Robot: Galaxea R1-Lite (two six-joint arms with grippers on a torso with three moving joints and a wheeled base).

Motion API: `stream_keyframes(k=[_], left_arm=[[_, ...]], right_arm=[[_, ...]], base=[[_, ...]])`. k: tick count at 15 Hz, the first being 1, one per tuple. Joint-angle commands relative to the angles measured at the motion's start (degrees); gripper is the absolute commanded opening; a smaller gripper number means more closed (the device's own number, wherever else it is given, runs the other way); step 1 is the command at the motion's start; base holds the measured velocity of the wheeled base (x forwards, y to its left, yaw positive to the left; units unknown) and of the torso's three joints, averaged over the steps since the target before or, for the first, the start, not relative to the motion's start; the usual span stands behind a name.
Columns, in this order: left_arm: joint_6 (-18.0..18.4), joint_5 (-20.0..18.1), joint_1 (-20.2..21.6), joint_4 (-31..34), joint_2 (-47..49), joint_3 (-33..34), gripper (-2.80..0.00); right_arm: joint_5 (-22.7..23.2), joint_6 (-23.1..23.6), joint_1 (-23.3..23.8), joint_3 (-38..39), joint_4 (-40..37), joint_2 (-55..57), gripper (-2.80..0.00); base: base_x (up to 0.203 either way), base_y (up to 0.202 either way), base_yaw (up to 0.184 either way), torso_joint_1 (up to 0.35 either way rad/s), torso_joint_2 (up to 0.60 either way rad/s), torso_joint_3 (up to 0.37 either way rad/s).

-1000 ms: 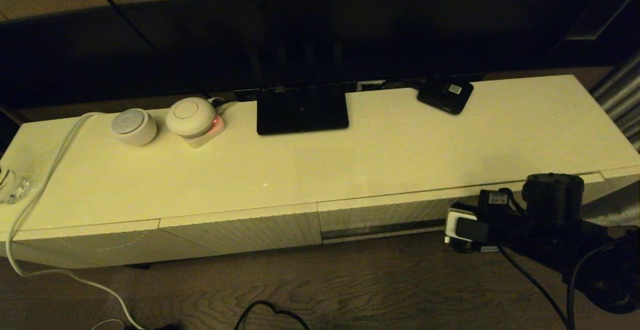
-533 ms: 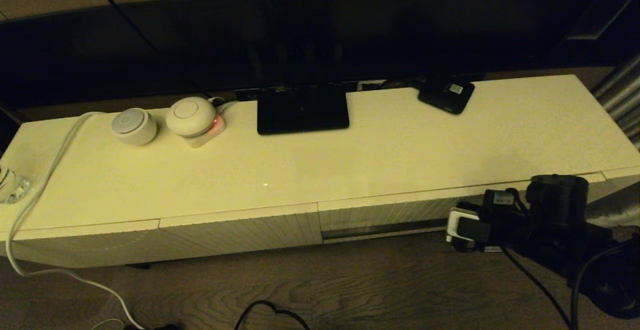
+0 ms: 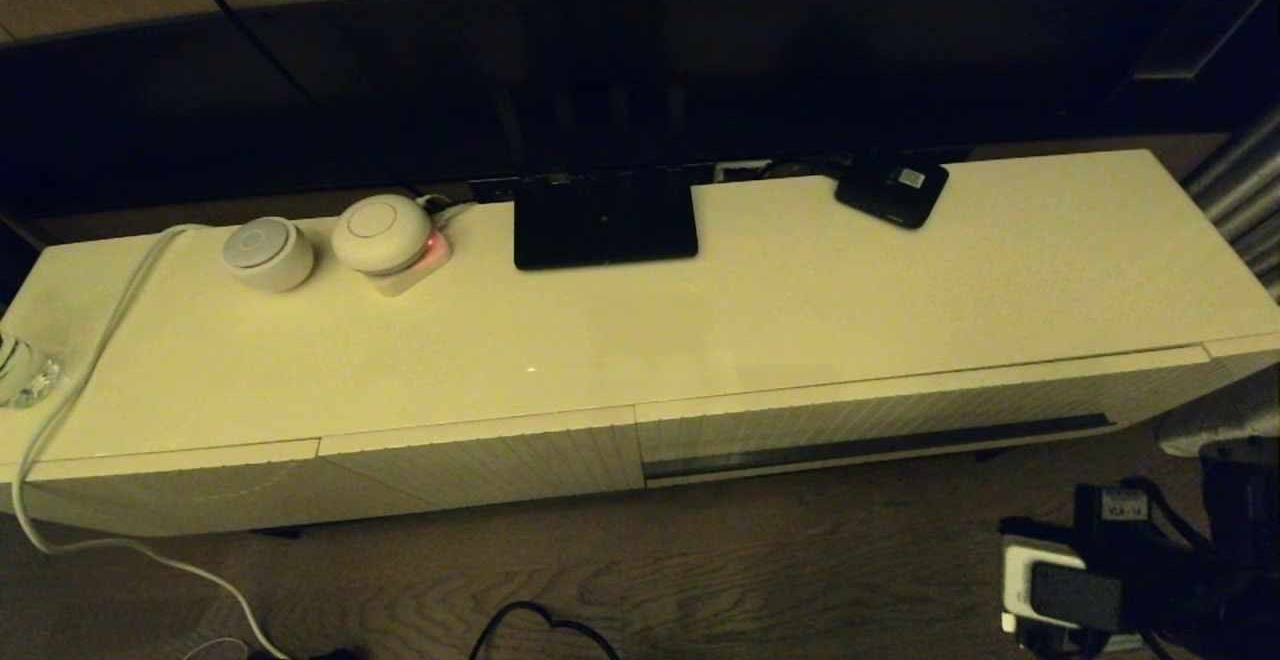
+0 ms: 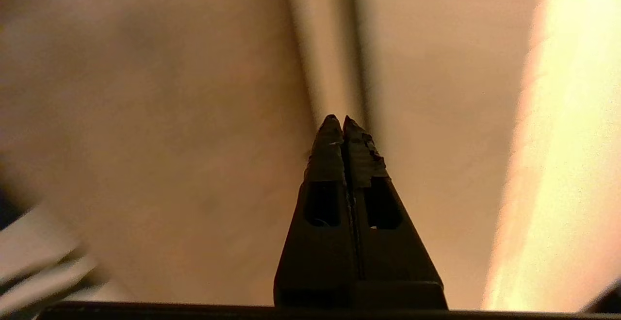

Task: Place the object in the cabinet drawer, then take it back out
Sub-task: Open the drawer

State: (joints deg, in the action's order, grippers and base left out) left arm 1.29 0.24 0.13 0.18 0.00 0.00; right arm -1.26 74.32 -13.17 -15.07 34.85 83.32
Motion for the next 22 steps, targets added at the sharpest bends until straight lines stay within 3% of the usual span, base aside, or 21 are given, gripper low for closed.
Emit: stream_keyframes(k=[1,4,9,11,15,16,17,19,22], left_arm=[[0.02,0.02,0.04,-0.01,0.00,0.18,-2.80],[0.02,0.02,0.04,-0.01,0.00,0.18,-2.80],[0.02,0.02,0.04,-0.01,0.00,0.18,-2.80],[0.02,0.02,0.04,-0.01,0.00,0.18,-2.80],[0.02,0.02,0.04,-0.01,0.00,0.18,-2.80],[0.02,0.02,0.04,-0.01,0.00,0.18,-2.80],[0.02,0.02,0.04,-0.01,0.00,0.18,-2.80],[0.02,0.02,0.04,-0.01,0.00,0.18,-2.80],[0.02,0.02,0.04,-0.01,0.00,0.18,-2.80]], right_arm=[[0.24,0.23,-0.09,3.05,-9.72,-8.67,-2.80],[1.71,-1.28,-0.02,3.56,-19.73,-11.95,-2.80],[5.07,-1.00,-0.02,3.32,-22.26,-9.91,-2.80],[5.92,-0.05,-0.35,3.03,-22.29,-6.58,-2.80],[6.60,3.09,-1.69,0.54,-15.26,2.54,-2.80],[6.66,1.72,-1.68,-0.18,-13.30,4.37,-1.92],[6.66,0.26,-1.59,-0.64,-11.37,5.98,0.00],[6.54,-2.47,-1.45,-1.84,-8.74,9.13,0.00],[6.60,-2.88,-1.54,-3.12,-8.00,13.11,0.00]], base=[[0.000,0.000,0.000,0.000,0.00,0.000],[0.000,0.000,0.000,0.000,0.00,0.000],[0.000,0.000,0.000,0.000,0.00,0.000],[0.000,0.000,0.000,0.000,0.00,0.000],[0.000,0.000,0.000,0.000,0.00,0.000],[0.000,0.000,0.000,0.000,0.00,0.000],[0.000,0.000,0.000,0.000,0.00,0.000],[0.000,0.000,0.000,0.000,0.00,0.000],[0.000,0.000,0.000,0.000,0.00,0.000]])
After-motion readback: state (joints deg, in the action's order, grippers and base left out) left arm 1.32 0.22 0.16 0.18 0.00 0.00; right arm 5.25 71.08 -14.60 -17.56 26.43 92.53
